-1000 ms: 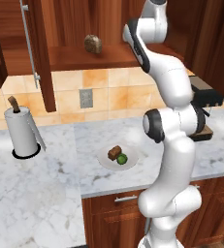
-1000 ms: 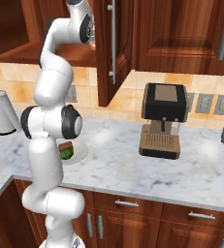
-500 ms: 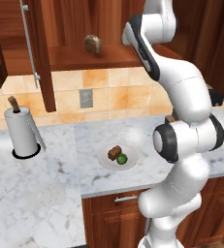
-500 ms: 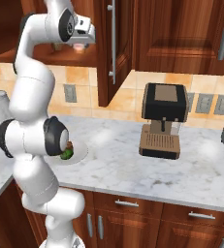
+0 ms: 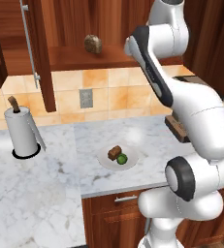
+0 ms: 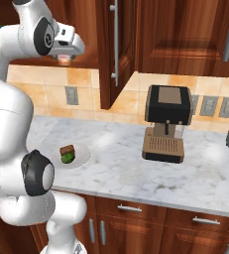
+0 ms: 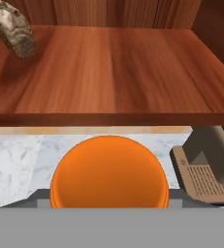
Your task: Pick the avocado and bread from the counter and place them on the plate. Then pick the jam from the cabinet and place it next to the plate. Lastly close the cabinet door.
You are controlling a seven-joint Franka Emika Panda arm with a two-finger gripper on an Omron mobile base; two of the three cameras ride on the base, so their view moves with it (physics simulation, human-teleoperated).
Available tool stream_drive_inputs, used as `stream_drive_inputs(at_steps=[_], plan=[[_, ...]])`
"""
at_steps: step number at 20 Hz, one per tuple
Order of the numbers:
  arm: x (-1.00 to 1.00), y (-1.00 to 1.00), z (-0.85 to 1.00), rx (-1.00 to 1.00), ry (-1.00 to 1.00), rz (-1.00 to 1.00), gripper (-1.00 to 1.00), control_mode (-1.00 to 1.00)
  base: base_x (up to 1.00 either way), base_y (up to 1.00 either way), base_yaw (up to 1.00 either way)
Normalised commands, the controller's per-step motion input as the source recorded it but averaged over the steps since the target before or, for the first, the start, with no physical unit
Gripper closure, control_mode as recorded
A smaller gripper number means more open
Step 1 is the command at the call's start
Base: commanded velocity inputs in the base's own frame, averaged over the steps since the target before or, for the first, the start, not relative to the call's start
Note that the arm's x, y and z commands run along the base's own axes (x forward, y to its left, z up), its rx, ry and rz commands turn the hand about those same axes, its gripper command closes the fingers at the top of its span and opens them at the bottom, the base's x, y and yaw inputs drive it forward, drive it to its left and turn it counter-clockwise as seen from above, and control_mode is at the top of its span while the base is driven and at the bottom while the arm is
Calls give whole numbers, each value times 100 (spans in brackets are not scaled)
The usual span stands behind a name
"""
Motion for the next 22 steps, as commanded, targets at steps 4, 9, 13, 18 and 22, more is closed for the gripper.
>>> stream_drive_inputs(at_steps=[4,9,13,18,22], plan=[[-100,0,-14,0,0,0,100,-100,0,0,0],[-98,-4,-33,0,0,0,100,-100,0,0,0],[-69,-1,-48,0,0,0,100,-100,0,0,0],[-31,-7,-50,-1,0,4,100,-100,0,0,0],[-5,-16,-47,0,0,7,100,-100,0,0,0]])
